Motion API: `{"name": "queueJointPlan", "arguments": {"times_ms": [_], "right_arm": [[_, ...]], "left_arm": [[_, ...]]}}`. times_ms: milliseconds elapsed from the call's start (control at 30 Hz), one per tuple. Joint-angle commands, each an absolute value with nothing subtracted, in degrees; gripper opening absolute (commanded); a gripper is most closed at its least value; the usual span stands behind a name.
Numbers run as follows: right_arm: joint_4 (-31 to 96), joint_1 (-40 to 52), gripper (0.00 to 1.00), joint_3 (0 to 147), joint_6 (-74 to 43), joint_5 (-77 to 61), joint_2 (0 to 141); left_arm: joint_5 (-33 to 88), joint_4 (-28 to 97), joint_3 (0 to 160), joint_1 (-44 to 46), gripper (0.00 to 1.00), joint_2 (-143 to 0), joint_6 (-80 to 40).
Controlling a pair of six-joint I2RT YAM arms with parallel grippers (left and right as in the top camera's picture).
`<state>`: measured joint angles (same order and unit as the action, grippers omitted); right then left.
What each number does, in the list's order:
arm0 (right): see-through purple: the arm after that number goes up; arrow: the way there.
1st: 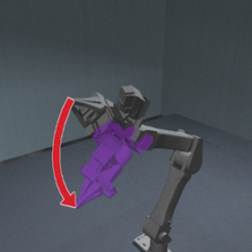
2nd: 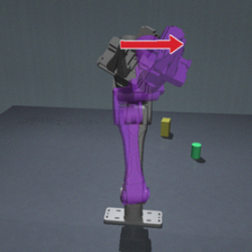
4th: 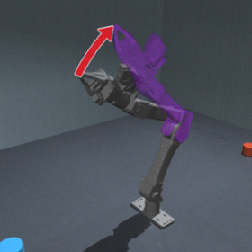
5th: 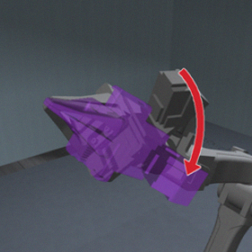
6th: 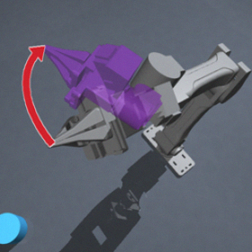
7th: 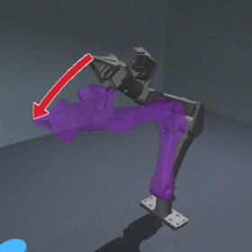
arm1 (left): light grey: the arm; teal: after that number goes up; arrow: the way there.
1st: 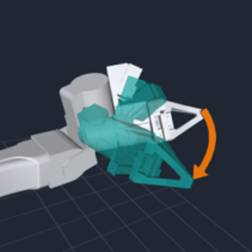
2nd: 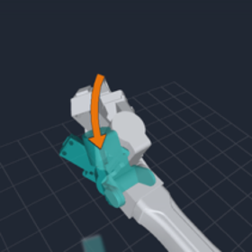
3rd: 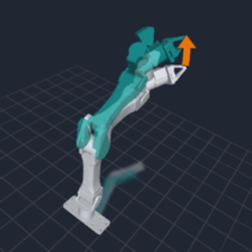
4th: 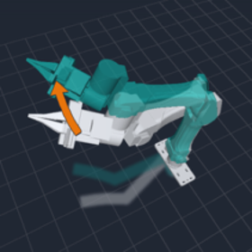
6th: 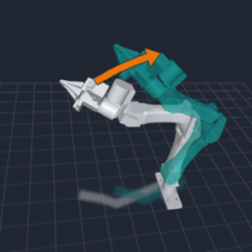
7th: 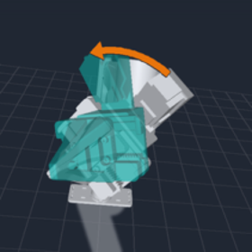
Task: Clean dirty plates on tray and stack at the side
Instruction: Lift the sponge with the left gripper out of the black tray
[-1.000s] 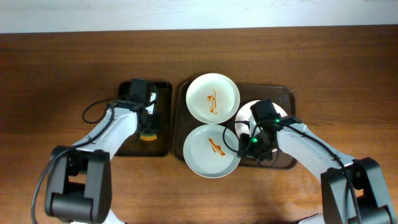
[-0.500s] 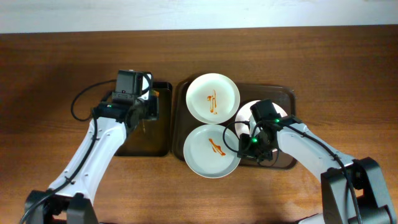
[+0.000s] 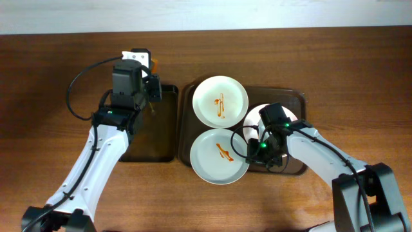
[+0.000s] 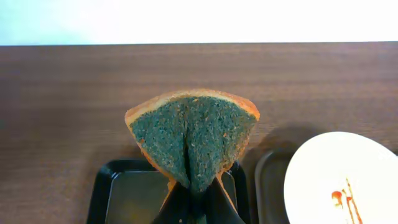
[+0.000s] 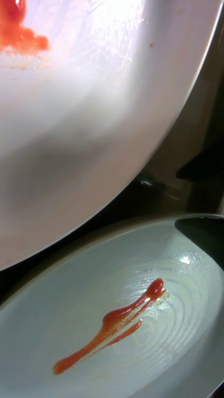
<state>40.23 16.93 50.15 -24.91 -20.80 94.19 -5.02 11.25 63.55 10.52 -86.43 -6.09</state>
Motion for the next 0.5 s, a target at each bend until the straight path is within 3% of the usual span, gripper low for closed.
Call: {"name": "queueJointPlan", "arguments": {"times_ms": [0,467], "right_arm": [[40.3,17.4,0.22,50.8,-24.9,-20.3,94.6],[40.3,17.4,0.22,50.8,-24.9,-20.3,94.6]], "left_arm": [[-5.9,10.5,64.6,10.3,0.0,-85.0,-6.4],[-5.8,10.7,64.6,10.3,0.0,-85.0,-6.4]]}}
